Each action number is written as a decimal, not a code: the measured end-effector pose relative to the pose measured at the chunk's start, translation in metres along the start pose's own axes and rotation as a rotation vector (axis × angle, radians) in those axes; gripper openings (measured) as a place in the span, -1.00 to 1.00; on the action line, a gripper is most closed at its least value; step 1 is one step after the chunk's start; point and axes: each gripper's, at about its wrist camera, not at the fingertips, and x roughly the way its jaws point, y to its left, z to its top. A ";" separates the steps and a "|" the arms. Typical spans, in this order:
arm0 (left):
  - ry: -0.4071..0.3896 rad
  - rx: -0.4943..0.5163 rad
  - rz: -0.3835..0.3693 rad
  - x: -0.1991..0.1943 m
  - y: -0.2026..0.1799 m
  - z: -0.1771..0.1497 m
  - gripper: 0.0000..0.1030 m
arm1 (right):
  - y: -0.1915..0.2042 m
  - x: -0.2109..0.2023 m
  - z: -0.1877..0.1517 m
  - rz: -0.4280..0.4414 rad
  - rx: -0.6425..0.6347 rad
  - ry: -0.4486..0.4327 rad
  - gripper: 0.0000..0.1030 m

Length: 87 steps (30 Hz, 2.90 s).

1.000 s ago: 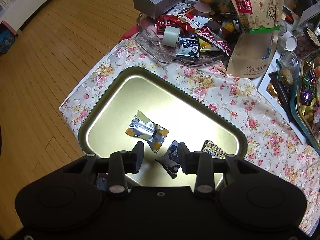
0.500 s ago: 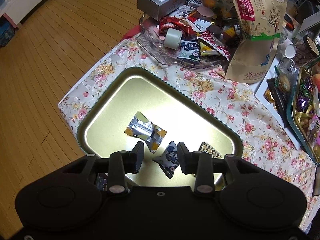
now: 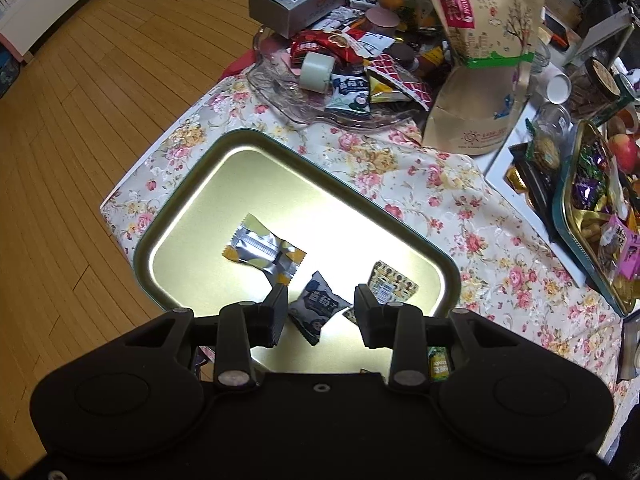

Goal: Organize snacks
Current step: 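Lower the gold-wrapped candy onto the tray and open the right gripper, then move both grippers away from the tray toward the loose snacks on the cloth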

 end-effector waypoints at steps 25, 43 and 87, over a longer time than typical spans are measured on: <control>-0.061 0.236 0.006 -0.013 -0.082 -0.040 -0.13 | -0.090 -0.047 0.014 -0.012 0.208 -0.072 -0.27; 0.047 0.480 -0.067 0.008 -0.164 -0.090 -0.13 | -0.194 -0.075 -0.015 -0.134 0.347 -0.098 -0.27; 0.199 0.393 -0.038 0.104 -0.150 -0.084 -0.13 | -0.214 -0.081 -0.019 -0.104 0.382 -0.047 -0.27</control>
